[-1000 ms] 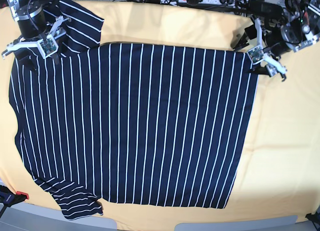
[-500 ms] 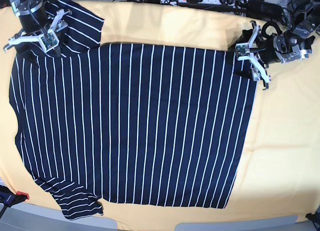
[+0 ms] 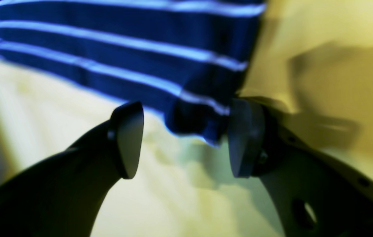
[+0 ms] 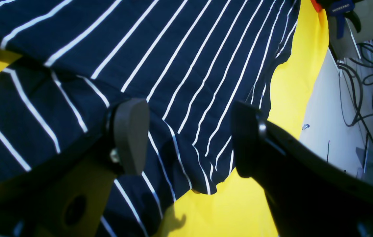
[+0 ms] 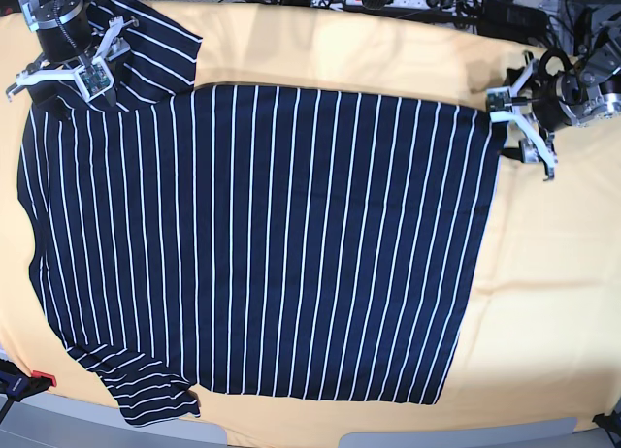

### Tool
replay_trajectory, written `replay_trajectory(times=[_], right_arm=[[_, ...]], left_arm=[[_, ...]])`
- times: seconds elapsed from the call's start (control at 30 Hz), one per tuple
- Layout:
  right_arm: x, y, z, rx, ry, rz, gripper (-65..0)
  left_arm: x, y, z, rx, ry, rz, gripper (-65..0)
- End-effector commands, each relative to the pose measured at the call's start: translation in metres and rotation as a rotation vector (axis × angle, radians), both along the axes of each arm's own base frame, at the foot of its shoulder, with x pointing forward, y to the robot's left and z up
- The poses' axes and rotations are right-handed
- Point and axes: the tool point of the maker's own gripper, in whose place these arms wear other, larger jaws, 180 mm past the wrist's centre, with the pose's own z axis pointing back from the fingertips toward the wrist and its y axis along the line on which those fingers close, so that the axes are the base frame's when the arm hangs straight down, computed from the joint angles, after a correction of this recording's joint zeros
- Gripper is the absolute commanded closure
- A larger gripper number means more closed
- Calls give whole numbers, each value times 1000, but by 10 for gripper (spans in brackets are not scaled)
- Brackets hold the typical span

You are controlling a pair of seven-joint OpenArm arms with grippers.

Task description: Fold the T-shirt properly

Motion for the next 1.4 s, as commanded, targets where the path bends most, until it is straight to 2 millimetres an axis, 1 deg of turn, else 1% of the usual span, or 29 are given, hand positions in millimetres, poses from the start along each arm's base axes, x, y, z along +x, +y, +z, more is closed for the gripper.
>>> replay_trajectory(times=[0.0,0.1,0.13,0.17,0.2,0.27,0.3,0.4,0.43,0.57,0.67,0.83,1.0,1.07,1.17,1.3,1.37], right_arm=[[3,2,9,-5,-29,19,-407],[3,2,9,-5,-29,19,-407],[3,2,9,-5,-29,19,-407],[3,2,9,-5,-29,19,-407],[3,2,8,-6,-27,17,-407],[2,1,8,-9,-21,14,-407],[1,-1,6,-15,-9,4,-407],[-4,-8,0,-38,35,-29,-407],[-8,-8,-4,-42,59,-21,-407],[-30,4,-20,-38,174,64,-407],[-44,8,-27,-21,231,84,-407],[-67,18,-47,73,354,100,-407],[-80,33,-58,189,421,133,-407],[-80,31,-60,191,423,127,-407],[-80,23,-69,201,421,98,-405],[-76,1,-92,191,441,39,-403],[-72,-9,-100,180,444,12,-402]], left_arm=[[7,13,4,60,-27,2,-400],[12,11,5,63,-66,-3,-398],[13,9,6,57,-74,2,-376],[15,8,6,50,-86,10,-325],[16,8,7,44,-88,15,-251],[15,7,6,35,-82,23,-79],[15,6,6,31,-80,24,-7],[15,2,8,24,-84,17,0],[15,0,10,18,-87,11,0],[14,-18,18,-18,-101,-22,0],[14,-28,24,-38,-112,-40,0],[24,-29,32,-40,-145,-43,0],[38,-28,43,-34,-188,-40,0],[40,-29,45,-40,-192,-36,0],[39,-29,44,-40,-191,-36,0],[39,-29,44,-40,-191,-36,0],[40,-29,44,-39,-192,-36,0]])
